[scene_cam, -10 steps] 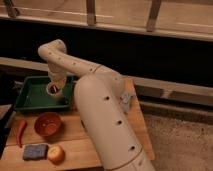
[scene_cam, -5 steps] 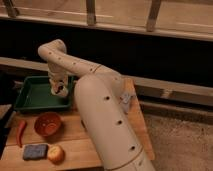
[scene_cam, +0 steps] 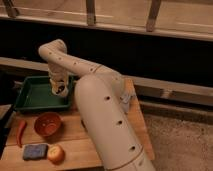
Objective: Stack cups into tray
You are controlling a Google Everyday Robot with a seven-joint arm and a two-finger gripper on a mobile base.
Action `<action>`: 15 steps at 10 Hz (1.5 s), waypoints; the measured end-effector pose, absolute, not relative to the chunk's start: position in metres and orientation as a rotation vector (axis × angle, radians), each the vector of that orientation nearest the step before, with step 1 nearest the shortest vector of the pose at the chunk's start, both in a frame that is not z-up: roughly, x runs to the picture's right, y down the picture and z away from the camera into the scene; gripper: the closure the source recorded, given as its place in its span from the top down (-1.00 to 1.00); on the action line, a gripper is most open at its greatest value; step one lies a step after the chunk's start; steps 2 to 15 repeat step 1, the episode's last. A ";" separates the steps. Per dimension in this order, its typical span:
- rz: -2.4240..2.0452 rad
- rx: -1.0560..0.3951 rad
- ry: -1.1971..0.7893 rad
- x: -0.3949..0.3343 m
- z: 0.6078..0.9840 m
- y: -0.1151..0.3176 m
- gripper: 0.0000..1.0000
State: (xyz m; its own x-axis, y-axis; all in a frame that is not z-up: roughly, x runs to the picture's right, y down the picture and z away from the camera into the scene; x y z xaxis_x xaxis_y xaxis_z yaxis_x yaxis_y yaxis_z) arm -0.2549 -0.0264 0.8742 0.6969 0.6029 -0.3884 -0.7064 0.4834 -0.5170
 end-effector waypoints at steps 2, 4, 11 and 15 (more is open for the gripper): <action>0.801 -0.705 0.162 -0.255 0.874 -0.026 0.07; 0.801 -0.705 0.162 -0.255 0.874 -0.026 0.07; 0.801 -0.705 0.162 -0.255 0.874 -0.026 0.07; 0.801 -0.705 0.162 -0.255 0.874 -0.026 0.07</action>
